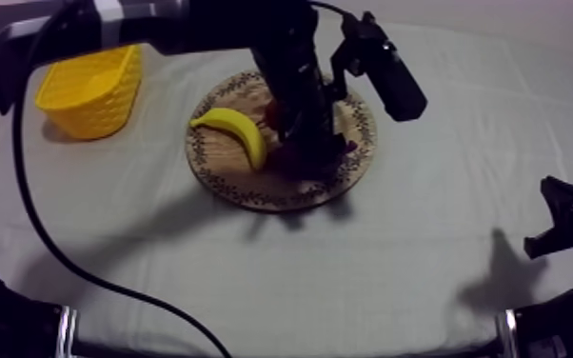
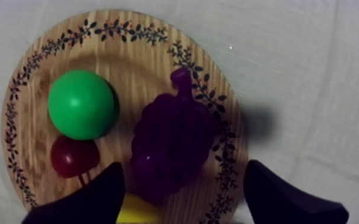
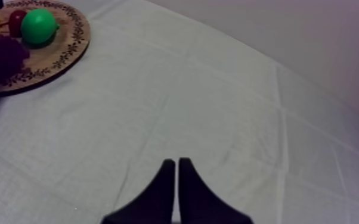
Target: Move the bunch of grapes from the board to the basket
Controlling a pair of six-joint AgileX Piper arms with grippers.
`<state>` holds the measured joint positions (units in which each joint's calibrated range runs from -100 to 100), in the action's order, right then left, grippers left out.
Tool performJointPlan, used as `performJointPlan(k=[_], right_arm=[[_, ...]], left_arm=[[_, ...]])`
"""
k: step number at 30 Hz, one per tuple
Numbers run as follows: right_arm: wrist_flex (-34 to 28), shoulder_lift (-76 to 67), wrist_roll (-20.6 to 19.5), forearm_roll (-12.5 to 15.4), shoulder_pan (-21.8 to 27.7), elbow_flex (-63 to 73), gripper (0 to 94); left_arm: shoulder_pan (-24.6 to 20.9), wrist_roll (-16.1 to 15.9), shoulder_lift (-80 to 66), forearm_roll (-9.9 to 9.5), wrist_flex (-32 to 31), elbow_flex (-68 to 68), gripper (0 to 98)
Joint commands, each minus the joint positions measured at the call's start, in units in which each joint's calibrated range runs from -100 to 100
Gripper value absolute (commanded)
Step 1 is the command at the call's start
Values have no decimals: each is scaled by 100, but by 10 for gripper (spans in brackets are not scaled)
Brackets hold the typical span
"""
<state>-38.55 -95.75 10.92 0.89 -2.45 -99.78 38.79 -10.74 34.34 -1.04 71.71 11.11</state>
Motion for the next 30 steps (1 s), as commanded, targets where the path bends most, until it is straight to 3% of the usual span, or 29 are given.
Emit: performJointPlan(k=[1,30], right_arm=[[1,0,0,1,0,0,3],[1,0,0,1,0,0,3]], left_arm=[[-9,17,162,-3,91,127,760],[-52,195,1332,-143,985,1175,726]])
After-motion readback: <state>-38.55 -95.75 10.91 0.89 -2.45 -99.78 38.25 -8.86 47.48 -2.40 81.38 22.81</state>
